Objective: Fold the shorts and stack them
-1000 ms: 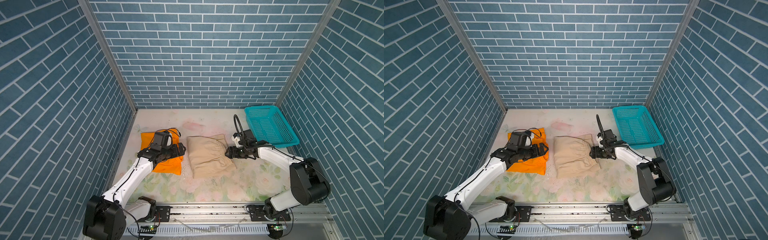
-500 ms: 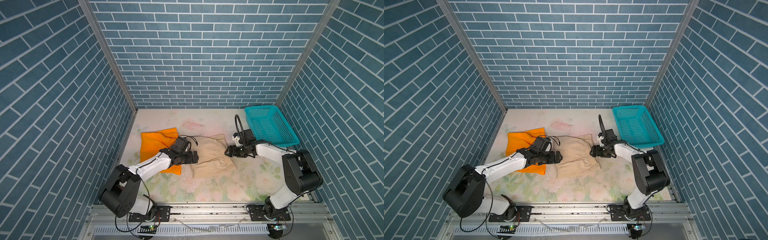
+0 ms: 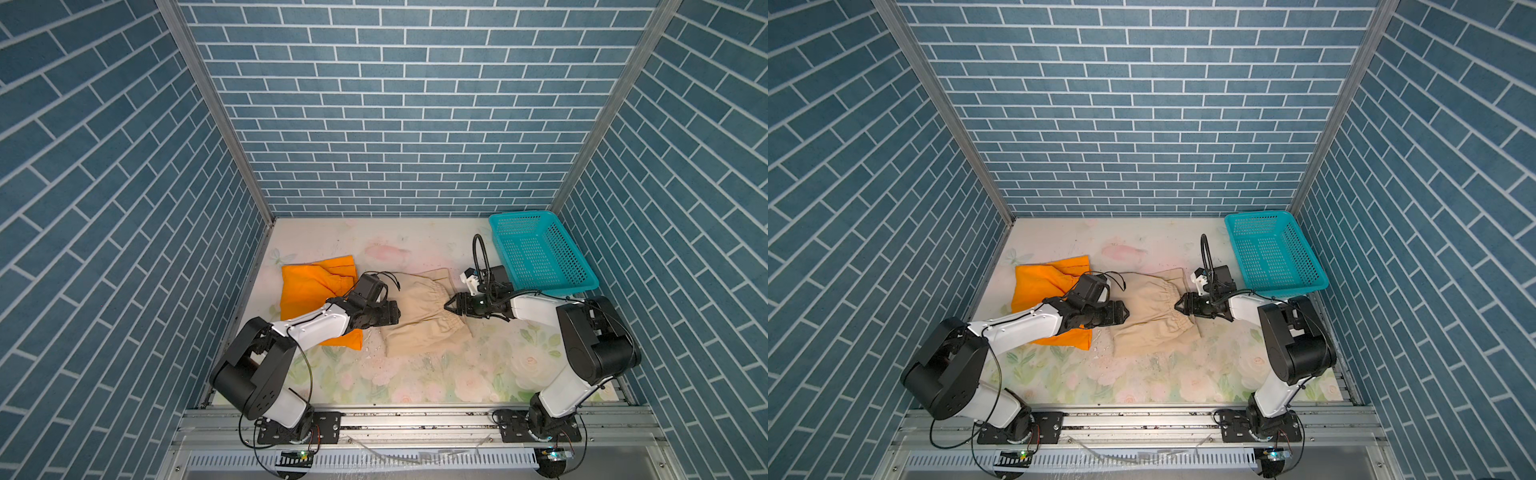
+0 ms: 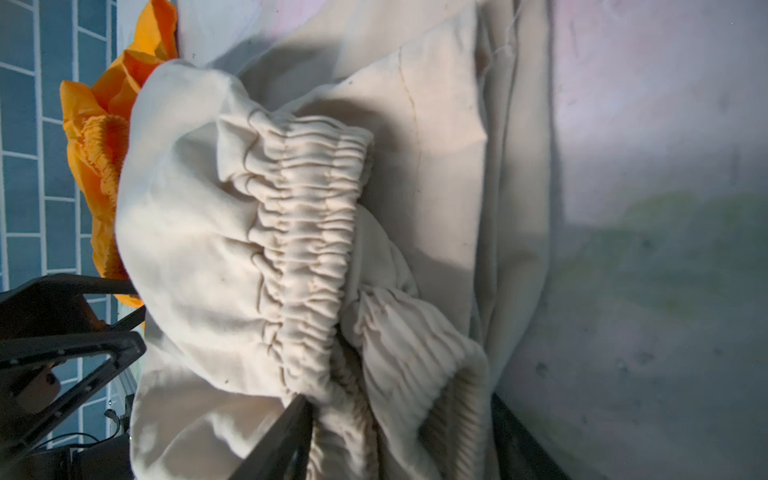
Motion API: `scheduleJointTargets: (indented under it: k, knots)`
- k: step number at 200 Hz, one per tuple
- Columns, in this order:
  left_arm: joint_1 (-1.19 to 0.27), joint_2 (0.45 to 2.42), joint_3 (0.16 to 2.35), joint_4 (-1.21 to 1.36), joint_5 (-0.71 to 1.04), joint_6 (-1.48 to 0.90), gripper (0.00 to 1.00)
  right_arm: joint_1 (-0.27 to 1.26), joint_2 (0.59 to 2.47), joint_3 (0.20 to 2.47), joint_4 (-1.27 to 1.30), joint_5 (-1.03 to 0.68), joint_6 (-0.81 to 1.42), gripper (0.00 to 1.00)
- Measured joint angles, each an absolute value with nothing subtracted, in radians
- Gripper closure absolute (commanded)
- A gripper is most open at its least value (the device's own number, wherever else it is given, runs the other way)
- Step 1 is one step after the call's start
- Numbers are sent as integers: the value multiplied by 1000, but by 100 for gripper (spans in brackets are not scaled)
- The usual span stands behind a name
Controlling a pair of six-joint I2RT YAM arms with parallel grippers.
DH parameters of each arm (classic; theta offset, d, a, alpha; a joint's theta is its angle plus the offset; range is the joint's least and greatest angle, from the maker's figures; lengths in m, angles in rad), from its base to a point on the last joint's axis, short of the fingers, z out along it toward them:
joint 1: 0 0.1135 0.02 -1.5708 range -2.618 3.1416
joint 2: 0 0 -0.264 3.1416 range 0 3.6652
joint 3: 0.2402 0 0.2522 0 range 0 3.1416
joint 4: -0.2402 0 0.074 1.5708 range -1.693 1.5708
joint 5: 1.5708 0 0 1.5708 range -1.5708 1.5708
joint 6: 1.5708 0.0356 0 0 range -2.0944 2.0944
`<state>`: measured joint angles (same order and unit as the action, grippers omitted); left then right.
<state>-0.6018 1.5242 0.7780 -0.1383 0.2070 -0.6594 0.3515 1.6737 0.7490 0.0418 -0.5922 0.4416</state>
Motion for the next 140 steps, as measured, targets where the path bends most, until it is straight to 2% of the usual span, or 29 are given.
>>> scheduleJointTargets:
  k: [38,51,79,93,140]
  knots:
    - [-624,1534,778,-136,211,-662,61,355,1672,676,136,-642,506,80]
    - [-626,1535,781,-145,210,-661,72,356,1667,650,174,-657,538,85]
    - [-628,1543,833,-229,204,-656,88,372,1634,592,242,-667,607,96]
    - [-629,1547,881,-292,199,-649,94,392,1602,568,254,-661,639,100]
    - [-632,1544,1029,-514,170,-605,97,530,1483,546,268,-583,760,100]
